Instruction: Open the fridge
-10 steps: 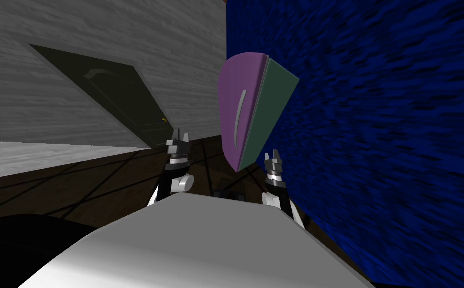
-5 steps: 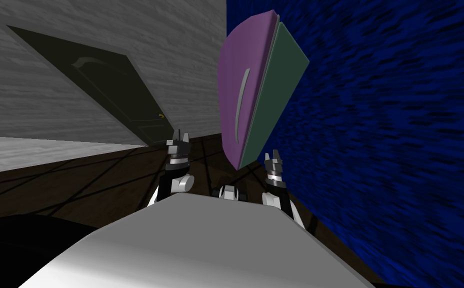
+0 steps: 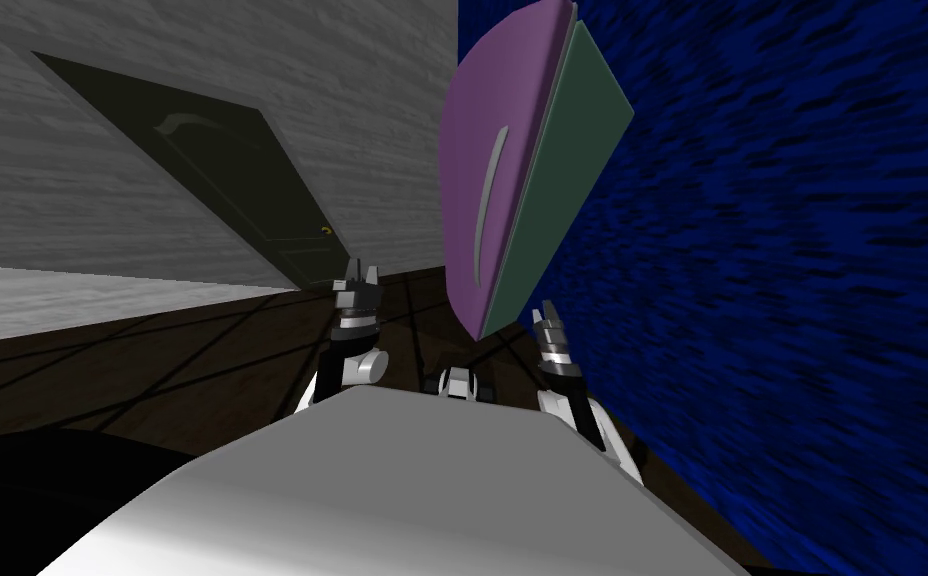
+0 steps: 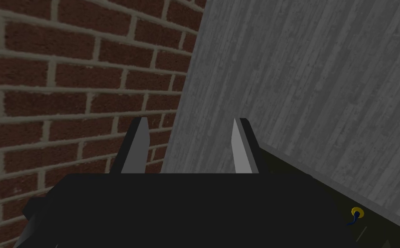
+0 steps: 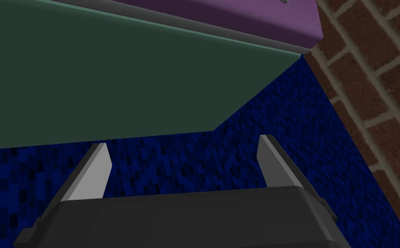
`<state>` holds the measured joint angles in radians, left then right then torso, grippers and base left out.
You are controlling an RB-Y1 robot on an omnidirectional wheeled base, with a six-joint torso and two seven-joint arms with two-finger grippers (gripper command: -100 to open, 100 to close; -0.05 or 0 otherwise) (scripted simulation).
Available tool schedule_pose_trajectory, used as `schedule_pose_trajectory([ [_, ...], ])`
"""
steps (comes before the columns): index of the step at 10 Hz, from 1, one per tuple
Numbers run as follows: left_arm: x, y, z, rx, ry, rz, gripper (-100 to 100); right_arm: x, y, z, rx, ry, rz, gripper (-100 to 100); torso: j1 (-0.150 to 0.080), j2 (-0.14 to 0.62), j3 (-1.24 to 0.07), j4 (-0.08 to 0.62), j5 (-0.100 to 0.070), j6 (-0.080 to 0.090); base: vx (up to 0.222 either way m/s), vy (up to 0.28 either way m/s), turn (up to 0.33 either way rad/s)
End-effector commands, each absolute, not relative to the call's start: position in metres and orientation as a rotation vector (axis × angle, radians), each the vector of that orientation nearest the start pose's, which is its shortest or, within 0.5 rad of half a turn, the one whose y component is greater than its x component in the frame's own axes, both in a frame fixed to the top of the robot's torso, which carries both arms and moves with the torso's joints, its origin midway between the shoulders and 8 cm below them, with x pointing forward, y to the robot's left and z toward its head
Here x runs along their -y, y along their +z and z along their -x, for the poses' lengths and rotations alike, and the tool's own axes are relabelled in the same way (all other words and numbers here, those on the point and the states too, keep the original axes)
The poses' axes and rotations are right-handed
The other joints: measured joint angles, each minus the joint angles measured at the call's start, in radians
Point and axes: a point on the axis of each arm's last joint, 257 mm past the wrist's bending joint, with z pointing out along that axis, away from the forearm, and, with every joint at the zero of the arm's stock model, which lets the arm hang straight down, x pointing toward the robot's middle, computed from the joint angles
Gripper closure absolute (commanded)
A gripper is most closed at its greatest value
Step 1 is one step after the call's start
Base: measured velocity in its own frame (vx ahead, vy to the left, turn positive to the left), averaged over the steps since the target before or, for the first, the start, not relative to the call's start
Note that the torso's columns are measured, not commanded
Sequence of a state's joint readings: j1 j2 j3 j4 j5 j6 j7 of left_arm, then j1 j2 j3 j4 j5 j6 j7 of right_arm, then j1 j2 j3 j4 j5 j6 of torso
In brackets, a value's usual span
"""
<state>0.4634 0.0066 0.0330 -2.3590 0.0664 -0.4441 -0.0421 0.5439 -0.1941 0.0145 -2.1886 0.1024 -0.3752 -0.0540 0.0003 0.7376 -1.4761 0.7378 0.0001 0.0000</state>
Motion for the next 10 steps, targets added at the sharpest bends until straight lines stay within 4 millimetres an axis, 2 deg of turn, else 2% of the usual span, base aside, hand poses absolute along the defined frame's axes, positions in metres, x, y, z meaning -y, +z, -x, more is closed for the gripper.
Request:
schedule_pose_trajectory([
  [1, -0.29, 0.061, -0.335, -0.547, -1.301, 0.628, 0, 0.27, -0.069, -0.375, -1.072, 1.115, -0.596, -100, 0.0, 0.0, 0.0, 0.0, 0.0, 0.0, 0.024, 0.026, 0.014],
  [3, -0.29, 0.061, -0.335, -0.547, -1.301, 0.628, 0, 0.279, -0.074, -0.377, -1.152, 0.996, -0.488, -100, -0.001, 0.001, 0.0, 0.0, 0.0, 0.0, 0.029, 0.028, 0.043],
  [10, -0.29, 0.061, -0.335, -0.547, -1.301, 0.628, 0, 0.291, -0.077, -0.381, -1.293, 0.781, -0.243, -100, 0.0, 0.0, 0.0, 0.0, 0.0, 0.0, 0.025, 0.026, 0.028],
])
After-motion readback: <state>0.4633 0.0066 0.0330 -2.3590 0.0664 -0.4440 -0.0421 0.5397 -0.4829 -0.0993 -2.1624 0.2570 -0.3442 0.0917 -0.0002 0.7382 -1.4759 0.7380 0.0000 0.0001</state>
